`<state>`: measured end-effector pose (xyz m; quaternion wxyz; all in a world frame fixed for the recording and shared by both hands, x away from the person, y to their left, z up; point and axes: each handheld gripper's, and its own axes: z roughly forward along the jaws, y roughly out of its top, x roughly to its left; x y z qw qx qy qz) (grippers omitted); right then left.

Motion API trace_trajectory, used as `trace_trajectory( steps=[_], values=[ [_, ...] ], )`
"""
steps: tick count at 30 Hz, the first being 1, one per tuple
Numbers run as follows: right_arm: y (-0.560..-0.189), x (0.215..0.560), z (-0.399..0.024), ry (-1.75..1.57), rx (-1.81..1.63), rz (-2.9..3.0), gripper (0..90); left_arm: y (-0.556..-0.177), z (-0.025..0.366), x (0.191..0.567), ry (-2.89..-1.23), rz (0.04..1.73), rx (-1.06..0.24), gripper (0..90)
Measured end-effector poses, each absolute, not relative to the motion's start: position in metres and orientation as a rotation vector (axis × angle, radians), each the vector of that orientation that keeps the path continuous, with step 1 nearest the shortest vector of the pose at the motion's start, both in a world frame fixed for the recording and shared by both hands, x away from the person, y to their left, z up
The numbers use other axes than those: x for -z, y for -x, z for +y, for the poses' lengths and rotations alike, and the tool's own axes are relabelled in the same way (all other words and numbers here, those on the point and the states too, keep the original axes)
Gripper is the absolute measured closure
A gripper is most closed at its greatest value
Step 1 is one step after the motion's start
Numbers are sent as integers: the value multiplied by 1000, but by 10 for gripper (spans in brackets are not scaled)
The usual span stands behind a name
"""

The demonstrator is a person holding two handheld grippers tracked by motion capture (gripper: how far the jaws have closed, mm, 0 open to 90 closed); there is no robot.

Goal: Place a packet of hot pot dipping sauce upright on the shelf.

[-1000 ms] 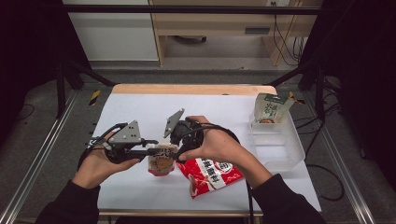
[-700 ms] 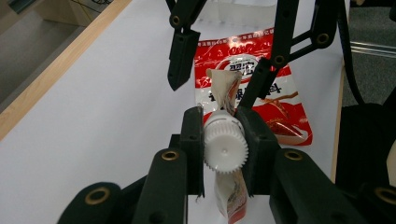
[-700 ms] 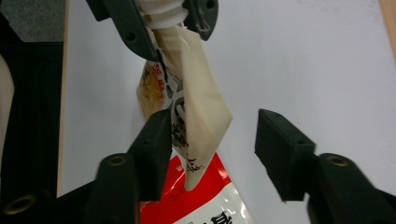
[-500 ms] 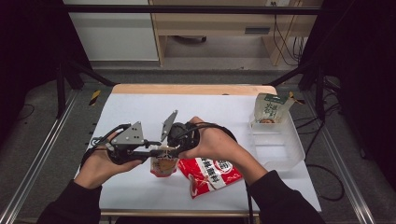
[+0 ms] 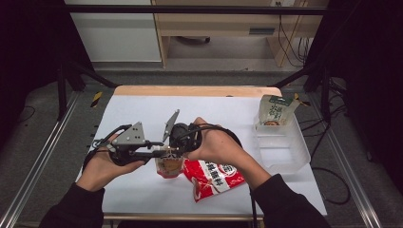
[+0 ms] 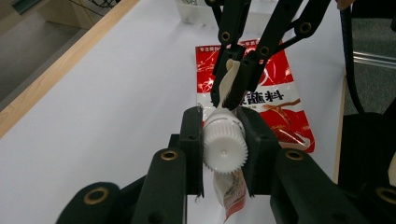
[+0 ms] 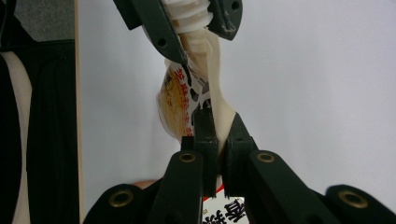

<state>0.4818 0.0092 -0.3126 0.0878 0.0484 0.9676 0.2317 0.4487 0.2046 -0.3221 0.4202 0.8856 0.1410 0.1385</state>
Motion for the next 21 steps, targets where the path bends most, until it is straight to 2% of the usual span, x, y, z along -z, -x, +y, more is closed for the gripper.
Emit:
trace_trajectory(
  steps=[4, 5, 7, 9, 10, 13, 21],
  values=[
    [-483, 307, 11, -151, -673, 2876, 875, -448, 208, 323, -2193, 357, -337, 718],
    [-484, 306, 12, -156, -671, 2876, 876, -447, 209, 324, -2167, 373, -344, 684],
    [-485, 303, 13, -161, -666, 2872, 876, -447, 211, 325, -2142, 384, -358, 535],
    [-487, 300, 13, -168, -661, 2867, 876, -445, 214, 327, -2124, 397, -370, 444],
    [-489, 299, 13, -176, -662, 2863, 876, -445, 215, 328, -2114, 407, -377, 370],
    [-493, 295, 12, -183, -666, 2857, 876, -446, 222, 331, -2097, 454, -419, 266],
    [-504, 284, 6, -221, -668, 2835, 876, -446, 235, 345, -2095, 536, -464, 159]
  ],
)
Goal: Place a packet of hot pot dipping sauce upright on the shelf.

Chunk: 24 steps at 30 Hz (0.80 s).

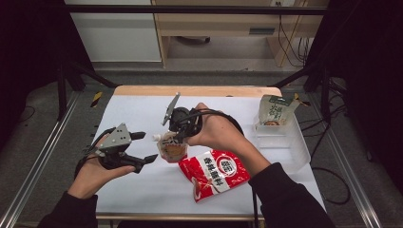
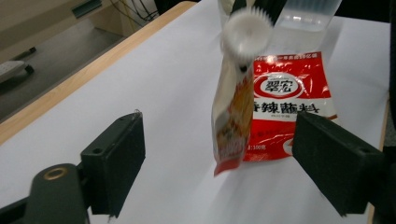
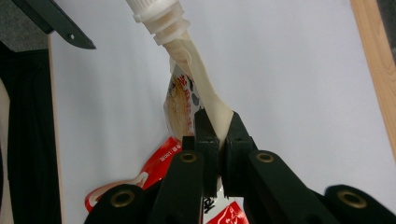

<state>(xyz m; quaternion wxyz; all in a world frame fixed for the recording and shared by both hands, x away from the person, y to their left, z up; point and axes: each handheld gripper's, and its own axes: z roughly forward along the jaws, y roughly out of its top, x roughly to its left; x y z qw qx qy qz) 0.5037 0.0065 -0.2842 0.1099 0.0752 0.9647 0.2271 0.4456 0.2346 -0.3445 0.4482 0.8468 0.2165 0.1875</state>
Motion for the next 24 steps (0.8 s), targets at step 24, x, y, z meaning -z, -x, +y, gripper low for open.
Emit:
trace_trajectory(
  steps=[24],
  values=[
    [-526, 267, -67, -340, -659, 2757, 876, -446, 251, 408, -2112, 705, -483, 59]
  ],
)
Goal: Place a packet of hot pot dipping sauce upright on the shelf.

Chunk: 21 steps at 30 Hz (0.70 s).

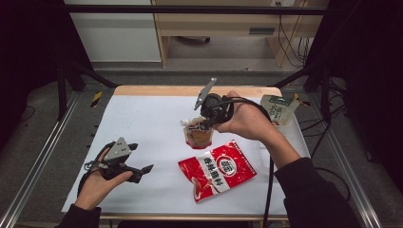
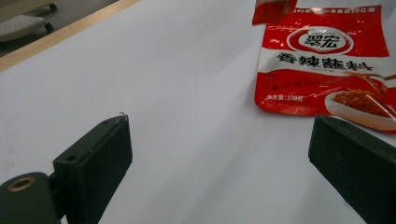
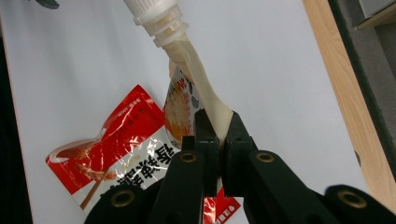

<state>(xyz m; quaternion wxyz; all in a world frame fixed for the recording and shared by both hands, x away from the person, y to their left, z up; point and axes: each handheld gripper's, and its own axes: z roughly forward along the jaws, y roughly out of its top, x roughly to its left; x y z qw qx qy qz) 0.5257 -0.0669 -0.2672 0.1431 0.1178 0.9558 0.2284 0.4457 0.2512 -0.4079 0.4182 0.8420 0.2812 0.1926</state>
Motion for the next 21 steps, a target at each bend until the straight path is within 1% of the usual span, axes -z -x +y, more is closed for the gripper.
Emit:
trace_trajectory(
  steps=[8, 17, 21],
  values=[
    [-525, 260, -91, -367, -701, 2713, 876, -444, 256, 422, -2112, 744, -517, 53],
    [-526, 253, -120, -406, -750, 2655, 876, -439, 263, 435, -2106, 782, -517, 52],
    [-525, 247, -135, -422, -758, 2626, 876, -439, 266, 441, -2101, 810, -546, 53]
  ],
)
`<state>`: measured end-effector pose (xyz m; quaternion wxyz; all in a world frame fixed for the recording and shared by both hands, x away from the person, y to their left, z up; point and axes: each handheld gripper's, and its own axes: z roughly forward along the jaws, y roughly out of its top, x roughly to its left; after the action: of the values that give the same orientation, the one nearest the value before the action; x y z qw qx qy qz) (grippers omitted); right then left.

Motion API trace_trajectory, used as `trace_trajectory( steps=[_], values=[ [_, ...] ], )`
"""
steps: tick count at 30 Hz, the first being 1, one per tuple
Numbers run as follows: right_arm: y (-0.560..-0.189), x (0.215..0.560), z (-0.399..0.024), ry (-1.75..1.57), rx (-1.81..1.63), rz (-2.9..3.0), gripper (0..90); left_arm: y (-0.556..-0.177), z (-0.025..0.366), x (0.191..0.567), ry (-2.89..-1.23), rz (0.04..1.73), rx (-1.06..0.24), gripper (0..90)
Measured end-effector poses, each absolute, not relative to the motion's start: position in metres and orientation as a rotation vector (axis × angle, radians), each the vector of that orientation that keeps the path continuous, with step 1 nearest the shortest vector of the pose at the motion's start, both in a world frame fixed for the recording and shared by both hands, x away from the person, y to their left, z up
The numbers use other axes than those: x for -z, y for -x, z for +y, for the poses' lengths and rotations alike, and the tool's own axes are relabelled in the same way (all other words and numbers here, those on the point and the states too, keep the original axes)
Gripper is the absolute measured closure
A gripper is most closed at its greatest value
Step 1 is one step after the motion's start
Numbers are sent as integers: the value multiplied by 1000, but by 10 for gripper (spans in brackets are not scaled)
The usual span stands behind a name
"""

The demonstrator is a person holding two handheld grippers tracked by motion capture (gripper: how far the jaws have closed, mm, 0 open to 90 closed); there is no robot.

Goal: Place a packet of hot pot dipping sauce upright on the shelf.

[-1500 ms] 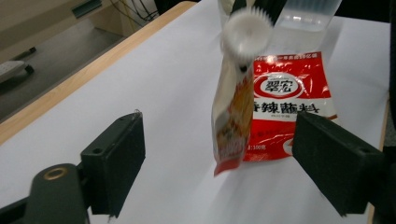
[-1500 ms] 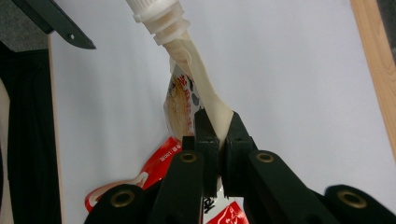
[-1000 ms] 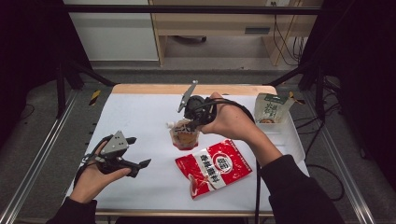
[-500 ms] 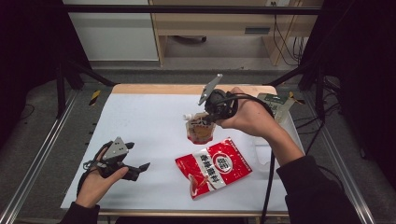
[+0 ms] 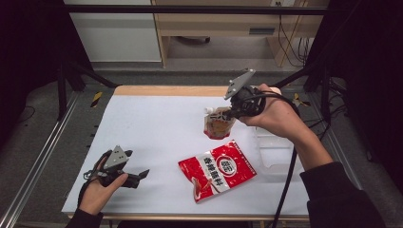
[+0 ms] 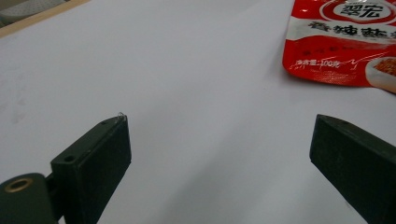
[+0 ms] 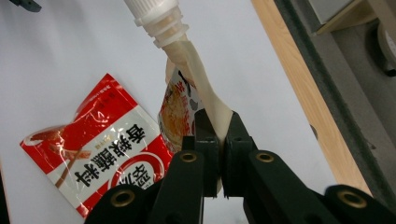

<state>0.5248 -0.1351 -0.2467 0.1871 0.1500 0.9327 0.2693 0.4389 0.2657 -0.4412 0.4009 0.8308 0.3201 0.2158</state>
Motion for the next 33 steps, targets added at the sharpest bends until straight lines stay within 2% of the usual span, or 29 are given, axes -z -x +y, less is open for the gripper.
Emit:
trace_trajectory(
  steps=[4, 16, 33],
  values=[
    [-522, 240, -152, -446, -757, 2595, 876, -440, 270, 442, -2122, 820, -632, 53],
    [-516, 229, -210, -557, -753, 2524, 877, -441, 276, 444, -2089, 860, -614, 52],
    [-517, 225, -253, -637, -722, 2461, 877, -443, 280, 444, -2060, 878, -584, 53]
  ],
)
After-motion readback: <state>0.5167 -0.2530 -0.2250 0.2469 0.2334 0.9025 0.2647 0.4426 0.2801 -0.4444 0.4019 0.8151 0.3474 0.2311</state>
